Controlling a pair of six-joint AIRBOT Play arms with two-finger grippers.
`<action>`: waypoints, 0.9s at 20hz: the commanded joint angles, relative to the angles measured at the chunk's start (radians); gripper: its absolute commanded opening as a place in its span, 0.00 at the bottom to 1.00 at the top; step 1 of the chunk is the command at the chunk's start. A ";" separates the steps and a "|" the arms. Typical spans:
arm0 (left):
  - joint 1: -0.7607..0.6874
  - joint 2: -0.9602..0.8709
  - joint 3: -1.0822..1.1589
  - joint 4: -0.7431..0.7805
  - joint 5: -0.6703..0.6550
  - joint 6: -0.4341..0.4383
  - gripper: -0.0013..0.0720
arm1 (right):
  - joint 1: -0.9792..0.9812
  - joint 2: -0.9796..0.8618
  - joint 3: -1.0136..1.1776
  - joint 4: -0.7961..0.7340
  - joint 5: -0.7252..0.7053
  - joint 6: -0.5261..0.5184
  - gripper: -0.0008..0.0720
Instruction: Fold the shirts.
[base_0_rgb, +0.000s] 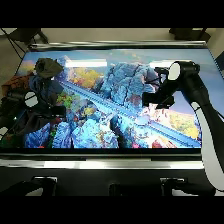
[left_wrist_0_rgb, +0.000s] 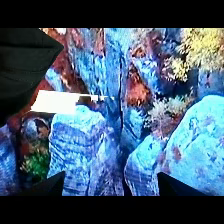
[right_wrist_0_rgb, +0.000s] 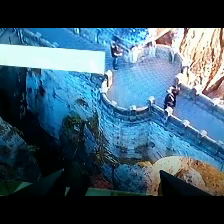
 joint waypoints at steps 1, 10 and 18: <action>0.000 0.001 0.000 0.000 0.000 0.000 0.98 | 0.000 0.000 0.000 0.000 0.000 0.000 0.95; 0.000 0.000 -0.001 -0.002 0.037 0.000 0.98 | 0.000 0.000 0.000 -0.003 -0.074 0.000 0.95; 0.316 0.003 0.103 -0.266 0.129 -0.145 1.00 | 0.000 0.000 0.000 -0.004 -0.157 -0.061 0.95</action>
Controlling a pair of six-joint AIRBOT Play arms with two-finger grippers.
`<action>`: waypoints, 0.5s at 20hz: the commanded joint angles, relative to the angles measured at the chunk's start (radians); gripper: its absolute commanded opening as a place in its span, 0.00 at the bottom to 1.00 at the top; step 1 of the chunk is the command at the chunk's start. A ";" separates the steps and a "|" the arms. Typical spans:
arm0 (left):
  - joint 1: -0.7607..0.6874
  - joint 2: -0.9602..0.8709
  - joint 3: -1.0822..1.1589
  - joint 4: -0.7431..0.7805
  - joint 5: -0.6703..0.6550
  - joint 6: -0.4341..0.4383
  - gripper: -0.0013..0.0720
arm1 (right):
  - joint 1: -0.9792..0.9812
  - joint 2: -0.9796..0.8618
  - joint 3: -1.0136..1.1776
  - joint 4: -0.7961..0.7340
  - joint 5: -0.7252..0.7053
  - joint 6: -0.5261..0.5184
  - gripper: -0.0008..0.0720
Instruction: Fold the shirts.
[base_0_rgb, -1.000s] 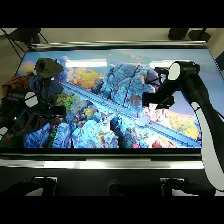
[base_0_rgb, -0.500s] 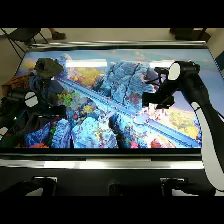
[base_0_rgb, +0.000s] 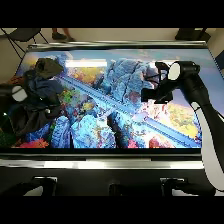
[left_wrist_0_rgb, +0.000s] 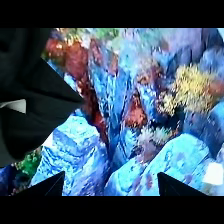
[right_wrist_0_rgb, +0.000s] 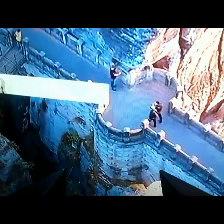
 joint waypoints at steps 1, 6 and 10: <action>0.243 0.001 0.026 -0.246 0.010 -0.050 1.00 | 0.000 0.000 0.000 0.000 -0.022 -0.032 0.95; 0.472 -0.002 -0.063 -0.235 0.022 0.066 0.99 | 0.000 0.000 0.000 0.000 -0.016 -0.032 0.95; 0.479 -0.027 -0.150 -0.187 0.149 0.102 0.99 | 0.000 0.000 0.000 0.000 -0.020 -0.032 0.95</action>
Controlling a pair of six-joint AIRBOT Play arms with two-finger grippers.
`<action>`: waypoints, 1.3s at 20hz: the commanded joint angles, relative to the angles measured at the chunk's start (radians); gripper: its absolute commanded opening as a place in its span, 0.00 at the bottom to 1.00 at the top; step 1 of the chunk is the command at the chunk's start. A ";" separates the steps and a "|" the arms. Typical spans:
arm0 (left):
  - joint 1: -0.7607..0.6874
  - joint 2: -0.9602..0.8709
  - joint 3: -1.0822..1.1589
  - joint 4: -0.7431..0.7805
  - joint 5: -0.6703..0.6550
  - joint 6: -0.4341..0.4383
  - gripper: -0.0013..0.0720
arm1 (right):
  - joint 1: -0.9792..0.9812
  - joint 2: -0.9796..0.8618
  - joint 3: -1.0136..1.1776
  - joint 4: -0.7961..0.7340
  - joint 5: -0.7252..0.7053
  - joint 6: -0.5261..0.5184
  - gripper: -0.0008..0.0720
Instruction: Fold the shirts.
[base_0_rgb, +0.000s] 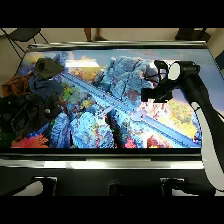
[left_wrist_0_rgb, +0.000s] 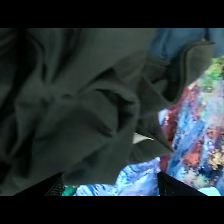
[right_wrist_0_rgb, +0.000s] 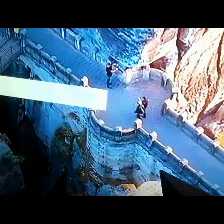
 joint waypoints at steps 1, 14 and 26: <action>0.035 -0.039 -0.057 0.017 0.090 0.062 0.99 | 0.000 0.000 0.000 0.001 -0.002 0.000 0.95; -0.027 -0.192 -0.043 0.013 -0.030 0.216 0.06 | 0.000 0.002 0.006 -0.019 0.005 -0.037 0.95; -0.384 0.626 0.060 -0.314 0.304 0.155 0.05 | 0.000 0.316 0.049 -0.161 0.027 -0.053 0.95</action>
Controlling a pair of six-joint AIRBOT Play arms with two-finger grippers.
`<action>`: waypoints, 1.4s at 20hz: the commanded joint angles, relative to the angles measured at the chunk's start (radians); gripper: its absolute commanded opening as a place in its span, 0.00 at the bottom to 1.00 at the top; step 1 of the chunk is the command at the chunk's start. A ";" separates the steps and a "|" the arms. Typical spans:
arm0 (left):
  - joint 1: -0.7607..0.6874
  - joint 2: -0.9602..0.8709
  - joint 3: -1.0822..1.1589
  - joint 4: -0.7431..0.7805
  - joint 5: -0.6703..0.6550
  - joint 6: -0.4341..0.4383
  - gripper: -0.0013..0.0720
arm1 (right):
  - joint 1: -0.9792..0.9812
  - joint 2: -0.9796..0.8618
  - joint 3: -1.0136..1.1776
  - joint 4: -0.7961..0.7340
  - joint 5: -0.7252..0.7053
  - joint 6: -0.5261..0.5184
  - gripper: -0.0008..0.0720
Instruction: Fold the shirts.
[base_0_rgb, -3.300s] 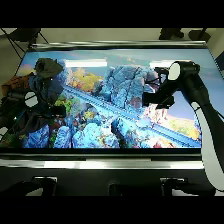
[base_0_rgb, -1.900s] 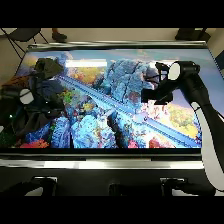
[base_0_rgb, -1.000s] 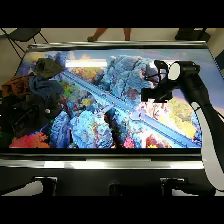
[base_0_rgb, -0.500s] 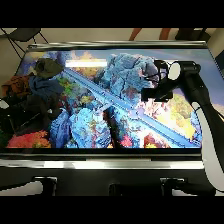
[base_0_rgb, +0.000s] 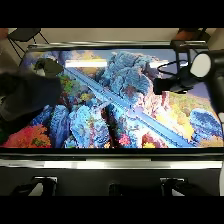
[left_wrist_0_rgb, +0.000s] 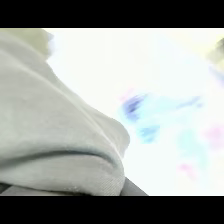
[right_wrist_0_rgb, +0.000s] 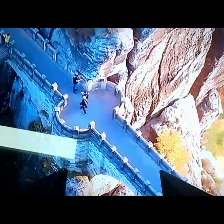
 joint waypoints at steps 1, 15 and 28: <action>-0.235 0.210 0.005 -0.047 0.177 -0.104 0.05 | 0.000 0.121 0.002 -0.029 -0.003 -0.001 0.95; -0.793 -0.301 0.005 -0.067 0.155 0.074 0.05 | -0.001 0.414 0.002 -0.236 0.182 0.061 0.95; -0.556 -0.580 0.253 0.106 -0.343 0.110 0.98 | 0.000 -0.140 0.001 -0.063 0.094 0.054 0.93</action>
